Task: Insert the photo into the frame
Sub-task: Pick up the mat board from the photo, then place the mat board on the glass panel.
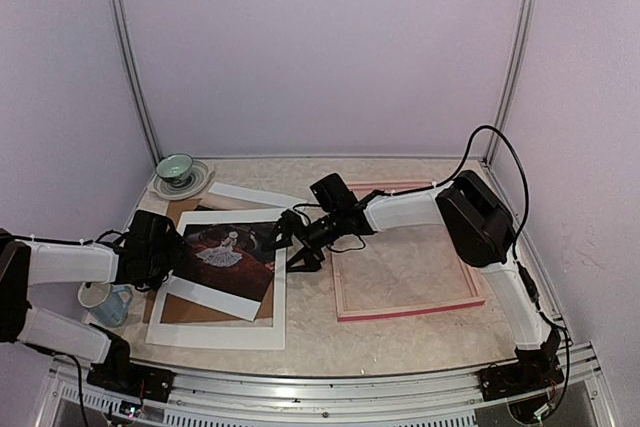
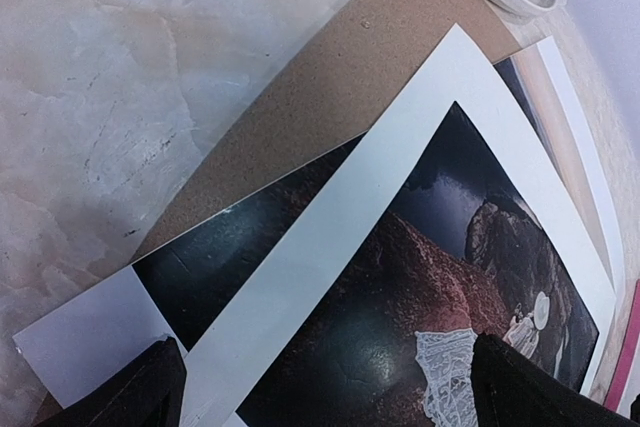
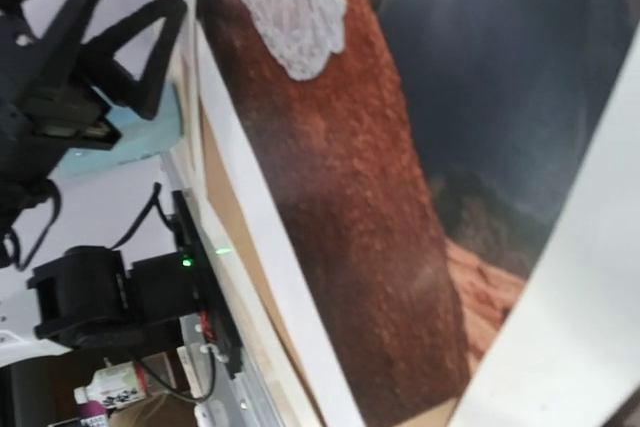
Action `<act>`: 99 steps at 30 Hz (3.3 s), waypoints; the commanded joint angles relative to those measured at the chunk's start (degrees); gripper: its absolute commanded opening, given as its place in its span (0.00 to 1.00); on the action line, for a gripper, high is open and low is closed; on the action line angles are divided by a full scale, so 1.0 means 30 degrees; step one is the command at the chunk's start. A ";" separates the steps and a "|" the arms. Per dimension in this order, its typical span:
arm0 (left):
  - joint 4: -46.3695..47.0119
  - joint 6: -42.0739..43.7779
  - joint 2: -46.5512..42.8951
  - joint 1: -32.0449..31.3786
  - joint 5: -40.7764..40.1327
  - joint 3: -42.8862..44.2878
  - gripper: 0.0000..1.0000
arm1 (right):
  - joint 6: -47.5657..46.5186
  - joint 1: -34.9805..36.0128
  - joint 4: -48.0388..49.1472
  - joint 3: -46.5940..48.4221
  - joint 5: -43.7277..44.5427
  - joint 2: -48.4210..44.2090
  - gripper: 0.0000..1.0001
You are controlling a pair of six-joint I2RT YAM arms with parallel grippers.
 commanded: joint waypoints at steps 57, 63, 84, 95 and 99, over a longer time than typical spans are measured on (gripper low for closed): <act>-0.1584 0.0714 -0.2772 -0.0539 0.0019 0.0267 0.99 | -0.4165 -0.4517 -0.3593 -0.2277 -0.3132 -0.4485 0.00; -0.1233 0.0685 -0.2419 -0.0632 0.0322 0.0162 0.99 | -0.7358 -0.6163 -0.7075 -0.3837 -0.2344 -0.6003 0.00; -0.0216 0.0663 -0.1830 -0.0805 0.0916 -0.0298 0.99 | -1.4715 -1.2212 -1.2581 -0.5399 0.1685 -0.8365 0.00; 0.0065 0.0691 -0.2410 -0.0949 0.1316 -0.0731 0.99 | -1.6713 -1.3824 -1.3573 -0.5712 0.3261 -0.8681 0.03; 0.0641 0.0654 -0.2302 -0.1021 0.1729 -0.0811 0.99 | -1.6933 -1.4246 -1.3983 -0.5756 0.4087 -0.8974 0.02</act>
